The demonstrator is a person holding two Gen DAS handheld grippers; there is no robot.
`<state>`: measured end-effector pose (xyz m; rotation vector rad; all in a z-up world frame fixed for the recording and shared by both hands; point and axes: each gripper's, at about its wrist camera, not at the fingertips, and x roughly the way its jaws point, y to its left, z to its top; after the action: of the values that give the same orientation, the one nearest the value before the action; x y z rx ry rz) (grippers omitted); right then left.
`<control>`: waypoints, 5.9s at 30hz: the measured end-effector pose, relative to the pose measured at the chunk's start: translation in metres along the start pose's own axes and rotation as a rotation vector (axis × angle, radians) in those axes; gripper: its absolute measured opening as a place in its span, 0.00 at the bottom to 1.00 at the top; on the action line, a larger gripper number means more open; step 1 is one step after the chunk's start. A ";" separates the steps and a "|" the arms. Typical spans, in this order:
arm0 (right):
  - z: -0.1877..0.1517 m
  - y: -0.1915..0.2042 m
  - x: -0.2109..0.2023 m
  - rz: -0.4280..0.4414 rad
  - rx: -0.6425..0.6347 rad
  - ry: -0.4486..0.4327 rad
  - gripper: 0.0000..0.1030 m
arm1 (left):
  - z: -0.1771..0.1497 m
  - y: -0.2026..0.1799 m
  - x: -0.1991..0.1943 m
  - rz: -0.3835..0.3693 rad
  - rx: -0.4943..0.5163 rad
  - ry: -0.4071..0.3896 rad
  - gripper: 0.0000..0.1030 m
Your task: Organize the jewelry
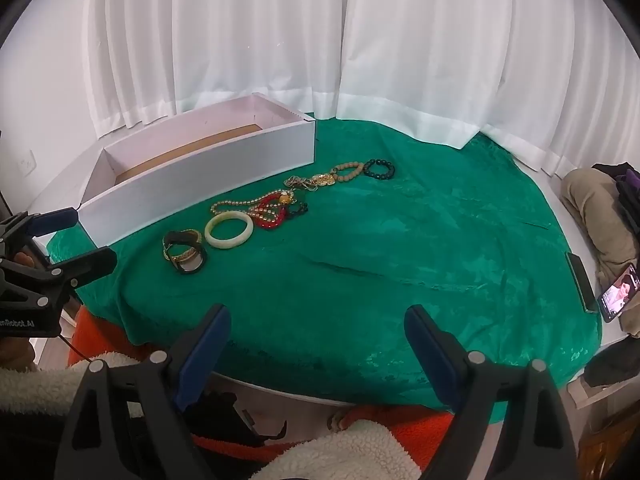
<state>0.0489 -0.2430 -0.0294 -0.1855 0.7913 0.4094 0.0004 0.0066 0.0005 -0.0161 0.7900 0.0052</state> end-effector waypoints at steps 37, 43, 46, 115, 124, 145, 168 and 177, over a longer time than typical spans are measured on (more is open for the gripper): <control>0.000 -0.007 0.009 0.001 0.024 0.018 0.88 | -0.003 -0.002 0.016 0.012 0.007 0.049 1.00; -0.001 -0.006 0.011 0.001 0.025 0.021 0.88 | -0.002 -0.004 0.016 0.018 0.017 0.043 1.00; -0.001 -0.006 0.012 0.001 0.024 0.022 0.88 | -0.003 -0.004 0.016 0.010 0.016 0.042 1.00; 0.042 -0.005 0.092 0.118 -0.084 0.165 0.88 | 0.044 0.075 0.134 -0.256 -0.222 0.181 0.18; 0.058 0.063 0.180 0.498 0.012 0.316 0.87 | 0.037 0.112 0.090 -0.089 -0.312 0.103 0.18; 0.118 0.156 0.163 0.448 -0.116 0.161 0.06 | 0.038 0.159 0.034 0.069 -0.373 0.029 0.18; 0.241 0.249 0.304 0.493 -0.201 0.270 0.09 | 0.059 0.271 0.152 0.287 -0.552 0.223 0.34; 0.249 0.215 0.269 0.473 -0.135 0.192 0.63 | 0.067 0.242 0.104 0.384 -0.506 0.066 0.90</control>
<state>0.2891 0.1061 -0.0536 -0.1642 0.9991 0.9031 0.1190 0.2499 -0.0289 -0.3448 0.8309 0.5705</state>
